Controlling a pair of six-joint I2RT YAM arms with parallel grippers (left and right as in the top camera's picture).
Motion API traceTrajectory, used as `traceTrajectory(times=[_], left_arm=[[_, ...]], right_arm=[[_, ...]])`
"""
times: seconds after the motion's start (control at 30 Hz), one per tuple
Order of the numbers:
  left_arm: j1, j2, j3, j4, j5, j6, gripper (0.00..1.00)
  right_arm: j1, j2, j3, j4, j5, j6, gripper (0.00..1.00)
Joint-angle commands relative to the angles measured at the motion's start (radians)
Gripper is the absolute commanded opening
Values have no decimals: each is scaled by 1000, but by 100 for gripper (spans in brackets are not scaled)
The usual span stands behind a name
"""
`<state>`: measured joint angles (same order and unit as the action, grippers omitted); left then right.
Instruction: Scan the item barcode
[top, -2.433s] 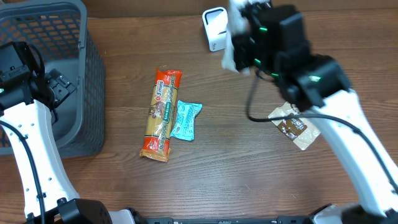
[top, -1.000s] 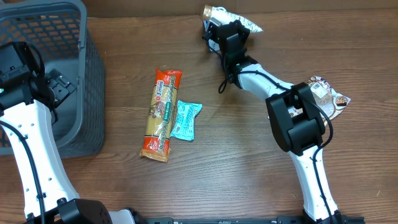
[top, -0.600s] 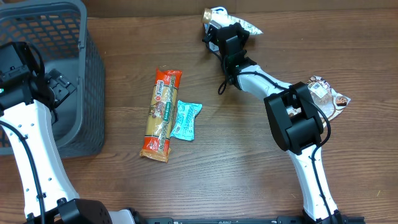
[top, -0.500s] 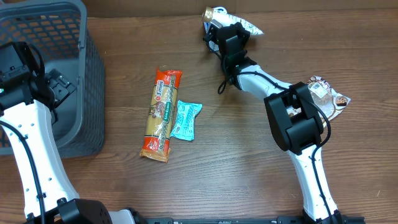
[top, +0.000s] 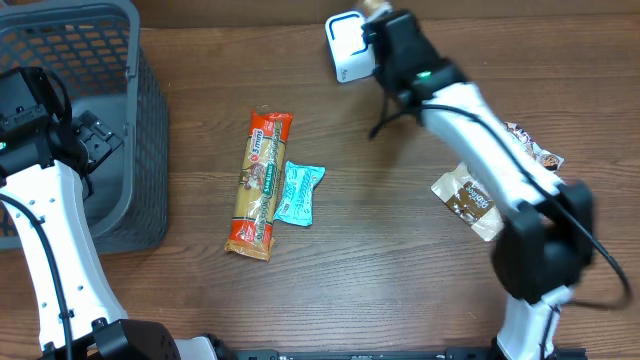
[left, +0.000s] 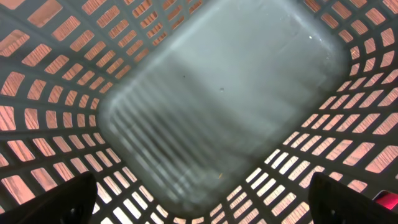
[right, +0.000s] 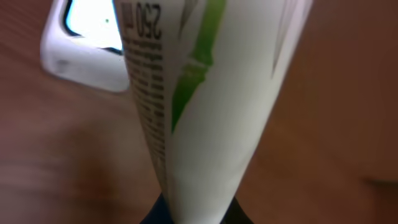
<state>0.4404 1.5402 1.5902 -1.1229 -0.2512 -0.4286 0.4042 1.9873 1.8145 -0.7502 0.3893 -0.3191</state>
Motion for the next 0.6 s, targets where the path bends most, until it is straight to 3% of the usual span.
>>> traceTrajectory(times=[0.0, 0.1, 0.23, 0.57], left_arm=[[-2, 3, -5, -3, 9, -17, 99], [-2, 3, -5, -3, 9, -17, 100], [-2, 3, -5, -3, 9, -17, 100], [-2, 3, -5, -3, 9, -17, 99]], right_arm=[[-86, -98, 20, -125, -380, 325, 3], [-172, -121, 20, -297, -578, 328, 4], [-292, -117, -26, -447, -592, 397, 4], [-534, -117, -342, -381, -600, 450, 4]])
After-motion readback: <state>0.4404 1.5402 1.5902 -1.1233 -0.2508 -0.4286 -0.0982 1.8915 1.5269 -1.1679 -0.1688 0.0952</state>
